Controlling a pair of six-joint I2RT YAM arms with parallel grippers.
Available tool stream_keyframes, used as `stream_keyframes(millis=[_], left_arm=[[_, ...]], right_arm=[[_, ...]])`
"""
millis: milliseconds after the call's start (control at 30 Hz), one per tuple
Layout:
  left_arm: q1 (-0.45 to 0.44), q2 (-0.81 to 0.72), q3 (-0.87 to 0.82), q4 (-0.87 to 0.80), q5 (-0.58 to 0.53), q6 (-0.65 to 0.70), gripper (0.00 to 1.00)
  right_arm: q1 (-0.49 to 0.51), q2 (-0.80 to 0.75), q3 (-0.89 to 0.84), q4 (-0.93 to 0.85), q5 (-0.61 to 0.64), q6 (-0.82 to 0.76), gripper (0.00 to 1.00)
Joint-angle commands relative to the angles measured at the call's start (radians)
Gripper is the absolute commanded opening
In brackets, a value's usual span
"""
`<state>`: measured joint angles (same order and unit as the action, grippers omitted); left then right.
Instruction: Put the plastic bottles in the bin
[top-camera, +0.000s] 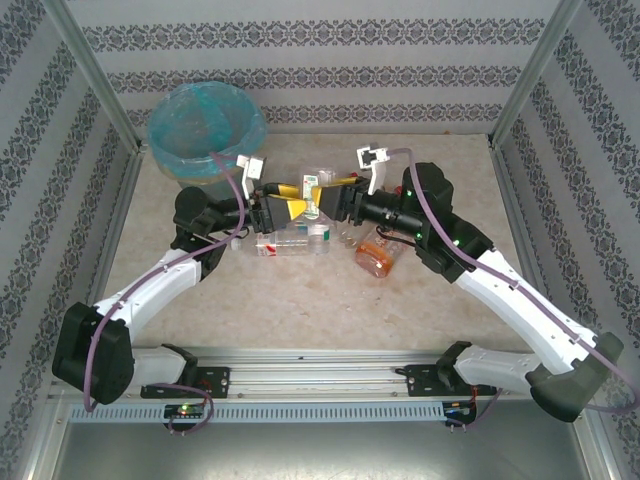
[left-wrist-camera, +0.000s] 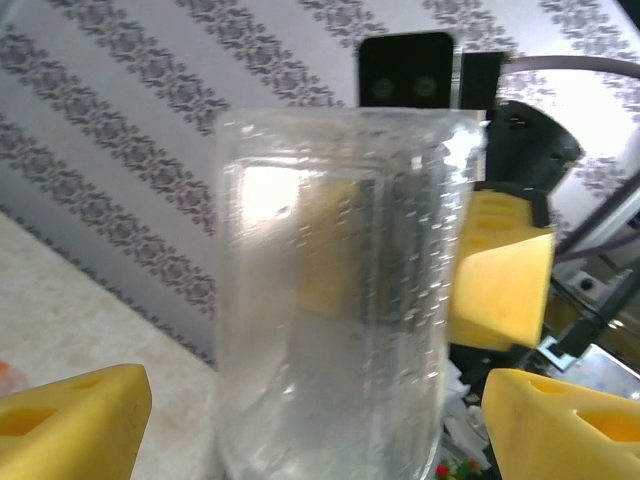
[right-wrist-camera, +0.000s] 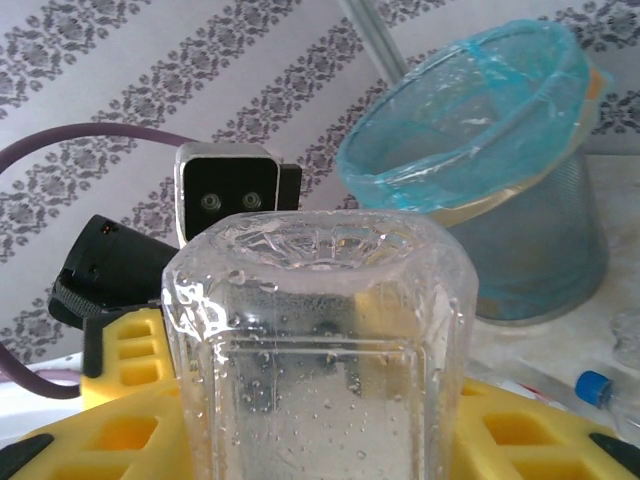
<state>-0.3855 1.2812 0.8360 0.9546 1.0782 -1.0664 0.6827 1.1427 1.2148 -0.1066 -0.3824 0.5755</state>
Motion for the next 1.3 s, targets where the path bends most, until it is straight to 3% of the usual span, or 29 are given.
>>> stream_keyframes(millis=[0, 367, 533, 600, 767, 833, 900, 1000, 1133, 1267], left_arm=[[-0.012, -0.010, -0.012, 0.236, 0.069, -0.124, 0.87], [-0.037, -0.026, -0.025, 0.142, 0.075, -0.060, 0.79], [-0.040, -0.026, -0.016, 0.158, 0.085, -0.066, 0.57], [-0.039, -0.024, -0.021, 0.170, 0.079, -0.069, 0.53], [-0.040, -0.013, -0.034, 0.215, 0.059, -0.086, 0.46], [-0.039, -0.011, -0.031, 0.216, 0.051, -0.079, 0.46], [-0.035, -0.019, -0.029, 0.198, 0.037, -0.058, 0.46], [-0.010, -0.058, -0.017, 0.041, -0.018, 0.040, 0.45], [0.028, -0.145, 0.046, -0.403, -0.147, 0.318, 0.45], [0.076, -0.150, 0.112, -0.588, -0.202, 0.434, 0.43]], right_arm=[[0.010, 0.010, 0.039, 0.060, -0.037, -0.010, 0.50], [0.064, 0.026, 0.066, 0.108, -0.053, 0.009, 0.50], [0.068, 0.023, 0.057, 0.107, -0.036, 0.006, 0.51], [0.069, 0.020, 0.052, 0.107, -0.026, 0.003, 0.53], [0.068, 0.010, 0.038, 0.107, -0.002, 0.003, 0.69], [0.067, -0.004, 0.029, 0.101, 0.035, -0.001, 0.85], [0.067, -0.027, 0.016, 0.097, 0.088, -0.010, 0.91], [0.064, -0.079, -0.007, 0.075, 0.236, -0.038, 0.94], [0.066, -0.160, -0.079, 0.073, 0.461, -0.048, 0.93], [0.064, -0.183, -0.110, 0.076, 0.510, -0.051, 0.92]])
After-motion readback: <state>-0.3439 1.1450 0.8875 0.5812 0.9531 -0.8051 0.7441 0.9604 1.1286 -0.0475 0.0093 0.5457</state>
